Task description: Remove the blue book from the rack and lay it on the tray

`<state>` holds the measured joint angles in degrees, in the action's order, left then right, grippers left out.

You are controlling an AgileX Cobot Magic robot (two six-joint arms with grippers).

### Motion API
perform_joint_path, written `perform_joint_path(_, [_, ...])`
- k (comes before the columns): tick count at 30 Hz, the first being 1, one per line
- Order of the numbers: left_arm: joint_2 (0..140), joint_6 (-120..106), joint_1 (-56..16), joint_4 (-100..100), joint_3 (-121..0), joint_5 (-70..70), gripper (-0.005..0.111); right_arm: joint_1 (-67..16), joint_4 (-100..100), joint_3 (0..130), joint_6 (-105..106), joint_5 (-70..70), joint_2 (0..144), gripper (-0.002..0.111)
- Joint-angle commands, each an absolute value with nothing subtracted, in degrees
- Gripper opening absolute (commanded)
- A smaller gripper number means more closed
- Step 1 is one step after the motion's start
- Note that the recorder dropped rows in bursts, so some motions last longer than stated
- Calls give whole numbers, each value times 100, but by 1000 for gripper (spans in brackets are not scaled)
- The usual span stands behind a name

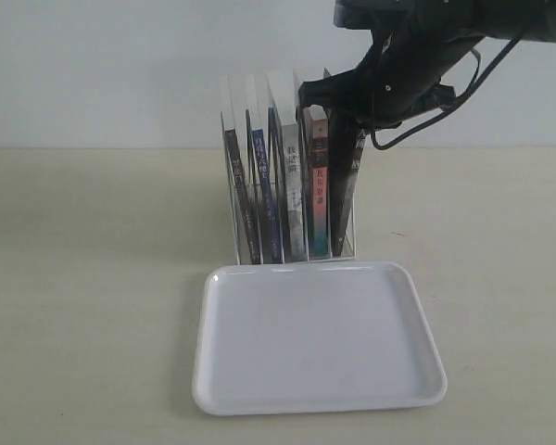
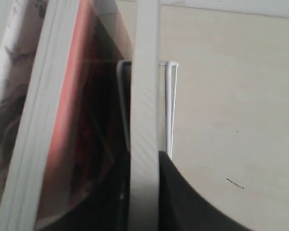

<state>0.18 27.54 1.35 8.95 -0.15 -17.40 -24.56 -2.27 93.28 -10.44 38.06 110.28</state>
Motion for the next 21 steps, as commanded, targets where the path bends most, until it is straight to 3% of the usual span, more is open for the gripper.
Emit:
perform_joint_path(1, [0, 2729, 149, 898, 0, -1669, 4, -2454, -142, 9964, -1044, 4150, 10786, 0])
perform_joint_path(7, [0, 2729, 149, 898, 0, -1669, 4, -2454, -51, 10633, -1044, 4755, 10786, 0])
perform_joint_path(21, [0, 2729, 149, 898, 0, -1669, 4, -2454, 0, 10645, -1003, 4929, 10786, 0])
